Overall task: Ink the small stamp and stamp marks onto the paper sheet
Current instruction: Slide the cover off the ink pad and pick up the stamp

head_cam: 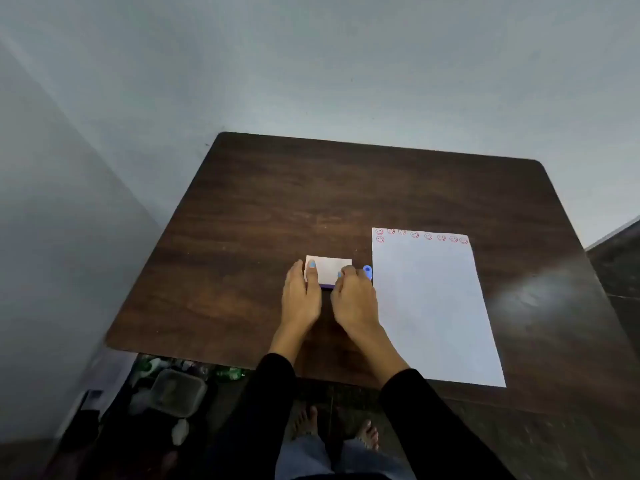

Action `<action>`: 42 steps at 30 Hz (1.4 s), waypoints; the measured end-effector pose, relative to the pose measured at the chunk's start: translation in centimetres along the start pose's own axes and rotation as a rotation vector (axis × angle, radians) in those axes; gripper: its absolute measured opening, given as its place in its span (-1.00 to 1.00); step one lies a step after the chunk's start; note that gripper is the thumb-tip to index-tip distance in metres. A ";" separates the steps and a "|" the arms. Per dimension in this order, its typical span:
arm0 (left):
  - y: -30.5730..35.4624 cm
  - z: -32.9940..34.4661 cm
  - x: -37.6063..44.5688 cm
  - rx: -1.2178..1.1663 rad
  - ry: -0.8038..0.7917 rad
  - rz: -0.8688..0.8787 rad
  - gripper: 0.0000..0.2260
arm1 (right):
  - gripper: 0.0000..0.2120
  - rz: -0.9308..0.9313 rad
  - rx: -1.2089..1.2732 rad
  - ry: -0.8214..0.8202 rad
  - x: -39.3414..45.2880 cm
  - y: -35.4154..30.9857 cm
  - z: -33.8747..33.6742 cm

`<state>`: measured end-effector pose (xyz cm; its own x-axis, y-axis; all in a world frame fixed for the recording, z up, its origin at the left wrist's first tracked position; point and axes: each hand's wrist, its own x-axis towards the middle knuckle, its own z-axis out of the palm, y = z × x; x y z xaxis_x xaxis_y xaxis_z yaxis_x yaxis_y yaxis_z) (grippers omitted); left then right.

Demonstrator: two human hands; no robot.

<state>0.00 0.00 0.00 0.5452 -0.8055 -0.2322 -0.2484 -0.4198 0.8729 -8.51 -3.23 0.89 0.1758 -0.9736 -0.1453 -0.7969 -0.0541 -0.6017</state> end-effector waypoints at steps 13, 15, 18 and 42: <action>-0.8 0.7 0.6 -0.063 -0.019 -0.113 -0.48 | -0.63 0.088 0.020 -0.023 0.4 0.6 1.5; -0.5 0.8 0.5 -0.078 0.024 -0.089 -0.52 | -0.64 0.082 0.024 -0.006 0.3 0.4 1.4; -0.1 0.6 0.7 -0.125 0.096 -0.050 -0.54 | -0.66 0.036 0.040 0.034 0.3 -0.6 1.2; -3.7 -4.0 0.7 0.215 0.515 -0.160 -0.41 | -0.49 -0.313 -0.083 -0.119 0.2 -4.3 4.7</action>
<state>4.51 2.62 -1.66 0.8951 -0.4406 -0.0682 -0.2589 -0.6383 0.7250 -2.33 -2.16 -0.23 0.4810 -0.8748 -0.0573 -0.7374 -0.3684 -0.5662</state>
